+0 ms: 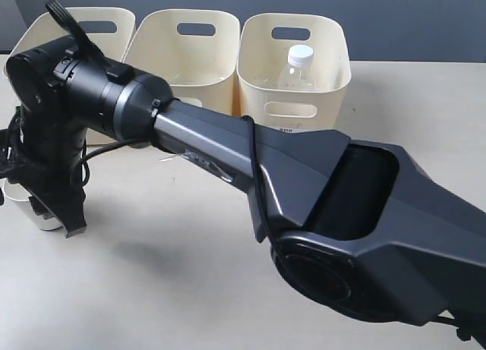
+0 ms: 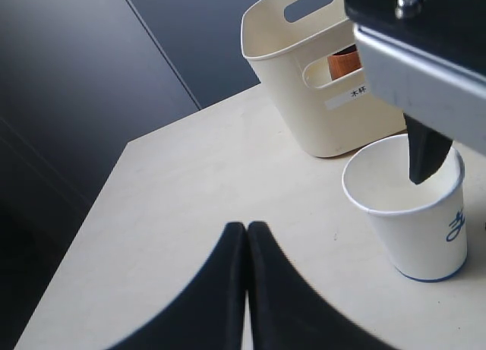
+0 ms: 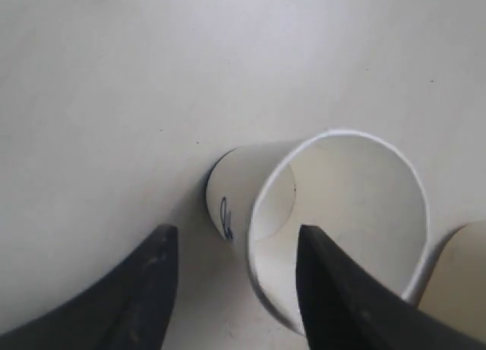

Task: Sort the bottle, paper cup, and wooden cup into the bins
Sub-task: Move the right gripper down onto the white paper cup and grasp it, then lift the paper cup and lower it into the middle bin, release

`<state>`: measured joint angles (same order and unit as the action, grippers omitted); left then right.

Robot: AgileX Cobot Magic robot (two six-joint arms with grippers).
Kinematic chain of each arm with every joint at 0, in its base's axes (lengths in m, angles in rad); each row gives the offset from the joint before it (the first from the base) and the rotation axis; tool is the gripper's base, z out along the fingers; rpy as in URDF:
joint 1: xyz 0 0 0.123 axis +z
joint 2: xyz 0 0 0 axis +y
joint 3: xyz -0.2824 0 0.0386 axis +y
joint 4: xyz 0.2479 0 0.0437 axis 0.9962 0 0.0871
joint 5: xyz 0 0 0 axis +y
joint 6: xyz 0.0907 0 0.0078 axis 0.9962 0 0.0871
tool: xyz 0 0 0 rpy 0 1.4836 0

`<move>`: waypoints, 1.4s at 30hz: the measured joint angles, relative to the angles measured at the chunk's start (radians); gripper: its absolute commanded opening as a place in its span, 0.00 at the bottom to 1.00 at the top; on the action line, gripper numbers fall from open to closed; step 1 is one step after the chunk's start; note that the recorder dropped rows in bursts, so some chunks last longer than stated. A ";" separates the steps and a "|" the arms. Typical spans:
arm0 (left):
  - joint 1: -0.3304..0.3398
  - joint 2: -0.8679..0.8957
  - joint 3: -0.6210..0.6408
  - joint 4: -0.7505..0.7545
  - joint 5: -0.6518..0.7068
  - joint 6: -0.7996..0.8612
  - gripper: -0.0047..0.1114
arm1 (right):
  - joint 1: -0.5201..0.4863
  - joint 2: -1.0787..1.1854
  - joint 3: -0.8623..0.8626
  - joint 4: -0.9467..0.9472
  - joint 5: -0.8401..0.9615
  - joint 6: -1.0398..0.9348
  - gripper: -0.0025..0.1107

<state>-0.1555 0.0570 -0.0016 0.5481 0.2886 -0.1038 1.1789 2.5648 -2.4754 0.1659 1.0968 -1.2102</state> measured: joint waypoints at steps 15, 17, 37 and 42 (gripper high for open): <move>0.000 0.000 0.000 0.000 0.000 0.000 0.04 | 0.000 -0.065 0.000 -0.086 0.068 0.106 0.02; 0.000 0.000 0.000 0.000 0.000 0.000 0.04 | 0.000 -0.100 0.000 -0.102 0.090 0.129 0.02; 0.000 0.000 0.000 0.000 0.000 0.000 0.04 | -0.231 -0.334 0.000 -0.287 0.080 0.599 0.02; 0.000 0.000 0.000 0.000 0.000 0.000 0.04 | -0.314 -0.270 0.000 -0.272 0.023 0.716 0.02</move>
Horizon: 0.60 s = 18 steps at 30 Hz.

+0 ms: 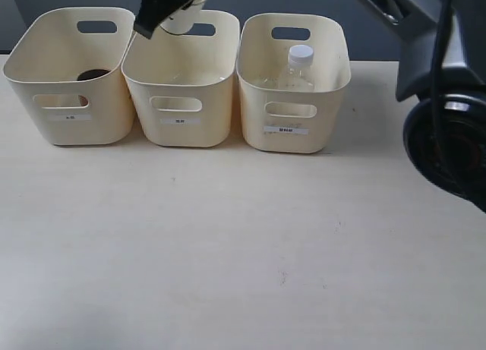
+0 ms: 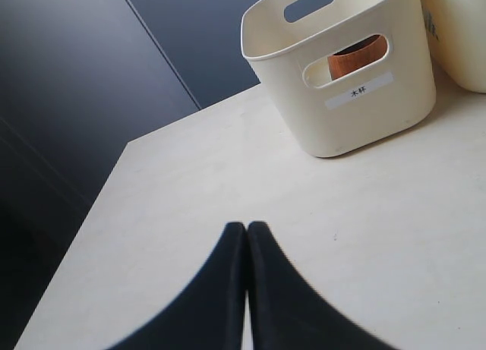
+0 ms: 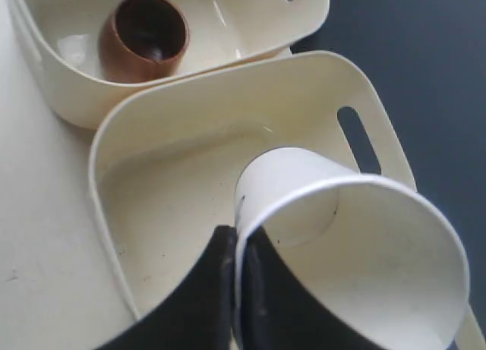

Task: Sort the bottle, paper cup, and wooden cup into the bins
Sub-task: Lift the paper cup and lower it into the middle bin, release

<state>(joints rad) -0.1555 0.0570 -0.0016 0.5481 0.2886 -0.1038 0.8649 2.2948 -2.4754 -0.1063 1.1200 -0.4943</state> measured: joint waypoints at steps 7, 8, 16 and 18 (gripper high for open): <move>0.000 0.000 0.000 0.000 0.000 0.000 0.04 | -0.034 0.104 0.000 0.050 -0.075 0.030 0.02; 0.000 0.000 0.000 0.000 0.000 0.000 0.04 | -0.034 0.114 0.000 0.055 -0.085 0.034 0.03; 0.000 0.000 0.000 0.000 0.000 0.000 0.04 | -0.051 0.171 0.000 0.093 -0.085 0.057 0.28; 0.000 0.000 0.000 0.000 0.000 0.000 0.04 | -0.055 0.178 0.000 0.095 -0.076 0.063 0.31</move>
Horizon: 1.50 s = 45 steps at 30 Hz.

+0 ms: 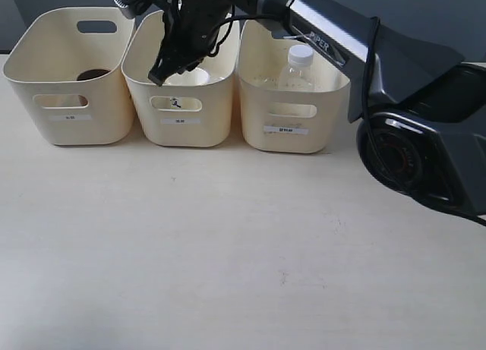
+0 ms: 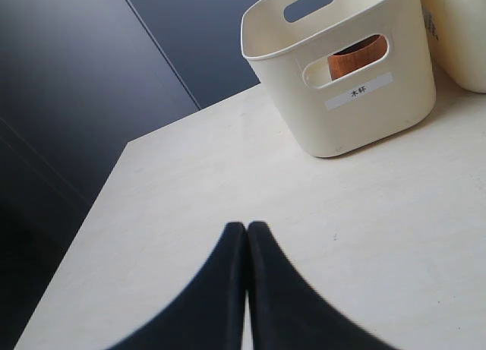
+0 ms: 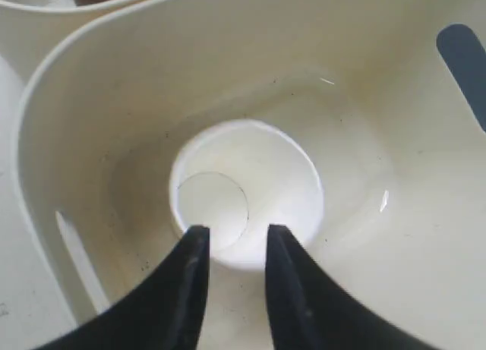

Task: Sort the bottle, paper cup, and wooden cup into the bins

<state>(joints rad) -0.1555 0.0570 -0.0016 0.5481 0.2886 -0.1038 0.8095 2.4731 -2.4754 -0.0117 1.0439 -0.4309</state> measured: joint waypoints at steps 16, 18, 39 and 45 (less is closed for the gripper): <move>0.000 0.000 0.000 0.000 0.000 0.000 0.04 | -0.002 -0.188 0.000 0.038 0.128 0.029 0.02; 0.000 0.000 0.000 0.000 0.000 0.000 0.04 | -0.002 -0.209 0.000 0.044 0.145 0.029 0.02; 0.000 0.000 0.000 0.000 0.000 0.000 0.04 | 0.015 -1.046 0.893 -0.269 -0.059 0.239 0.02; 0.000 0.000 0.000 0.000 0.000 0.000 0.04 | -0.125 -1.457 1.410 -0.339 -0.261 0.330 0.02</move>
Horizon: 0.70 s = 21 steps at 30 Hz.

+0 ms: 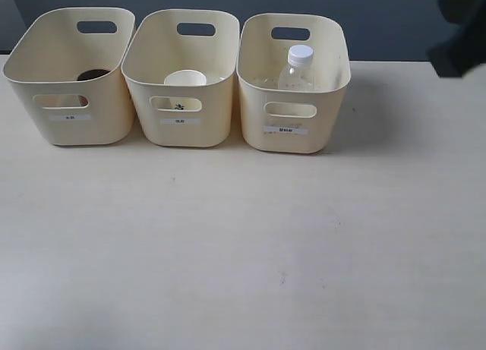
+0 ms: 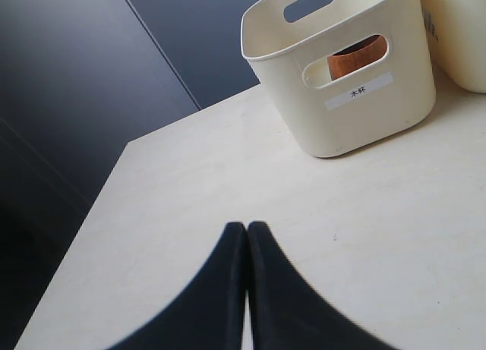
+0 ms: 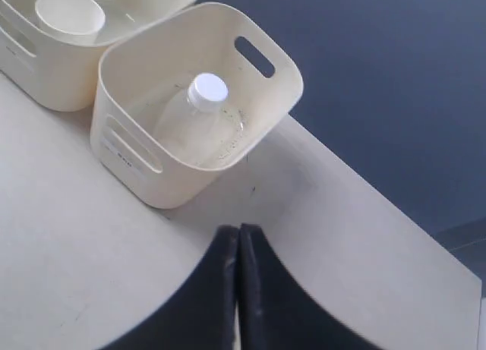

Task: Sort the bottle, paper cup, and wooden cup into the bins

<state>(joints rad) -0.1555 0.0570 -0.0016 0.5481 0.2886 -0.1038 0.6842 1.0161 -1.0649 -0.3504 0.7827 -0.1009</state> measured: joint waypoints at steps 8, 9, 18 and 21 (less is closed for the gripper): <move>0.000 0.000 0.000 0.000 0.000 0.000 0.04 | -0.028 -0.266 0.269 -0.011 -0.058 0.028 0.02; 0.000 0.000 0.000 0.000 0.000 0.000 0.04 | -0.028 -0.286 0.279 0.003 -0.040 0.030 0.02; 0.000 0.000 0.000 0.000 0.000 0.000 0.04 | -0.028 -0.345 0.290 0.051 0.050 0.032 0.02; 0.000 0.000 0.000 0.000 0.000 0.000 0.04 | -0.028 -0.347 0.290 0.053 0.052 0.032 0.02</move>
<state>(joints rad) -0.1555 0.0570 -0.0016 0.5481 0.2886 -0.1038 0.6563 0.6689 -0.7752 -0.2972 0.8346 -0.0689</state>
